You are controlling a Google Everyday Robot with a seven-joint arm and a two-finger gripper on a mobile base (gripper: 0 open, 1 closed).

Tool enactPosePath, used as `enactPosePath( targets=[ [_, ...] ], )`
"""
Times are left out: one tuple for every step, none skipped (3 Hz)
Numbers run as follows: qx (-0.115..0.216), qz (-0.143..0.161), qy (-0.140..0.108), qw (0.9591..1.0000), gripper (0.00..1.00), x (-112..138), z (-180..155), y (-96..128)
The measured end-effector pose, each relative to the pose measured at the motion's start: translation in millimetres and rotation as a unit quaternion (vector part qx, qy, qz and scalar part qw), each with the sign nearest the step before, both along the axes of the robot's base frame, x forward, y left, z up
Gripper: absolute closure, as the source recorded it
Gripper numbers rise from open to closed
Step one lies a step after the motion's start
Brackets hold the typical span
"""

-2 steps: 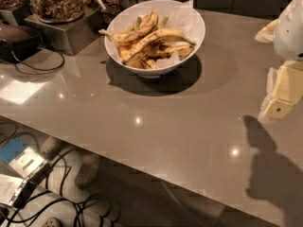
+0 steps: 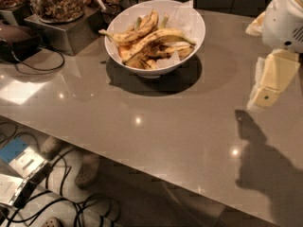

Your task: Pick banana from white bowl

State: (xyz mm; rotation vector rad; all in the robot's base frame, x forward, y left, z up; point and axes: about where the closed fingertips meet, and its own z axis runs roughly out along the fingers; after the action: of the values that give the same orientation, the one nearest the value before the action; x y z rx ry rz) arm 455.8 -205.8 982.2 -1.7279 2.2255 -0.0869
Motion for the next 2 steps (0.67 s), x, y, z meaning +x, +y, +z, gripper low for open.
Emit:
enactPosePath(
  targets=[
    [-0.007,0.015,0.01,0.9998,0.0,30.7,4.6,16.2],
    [-0.024,0.041,0.016,0.9988,0.0,63.8,8.9,40.9]
  ],
)
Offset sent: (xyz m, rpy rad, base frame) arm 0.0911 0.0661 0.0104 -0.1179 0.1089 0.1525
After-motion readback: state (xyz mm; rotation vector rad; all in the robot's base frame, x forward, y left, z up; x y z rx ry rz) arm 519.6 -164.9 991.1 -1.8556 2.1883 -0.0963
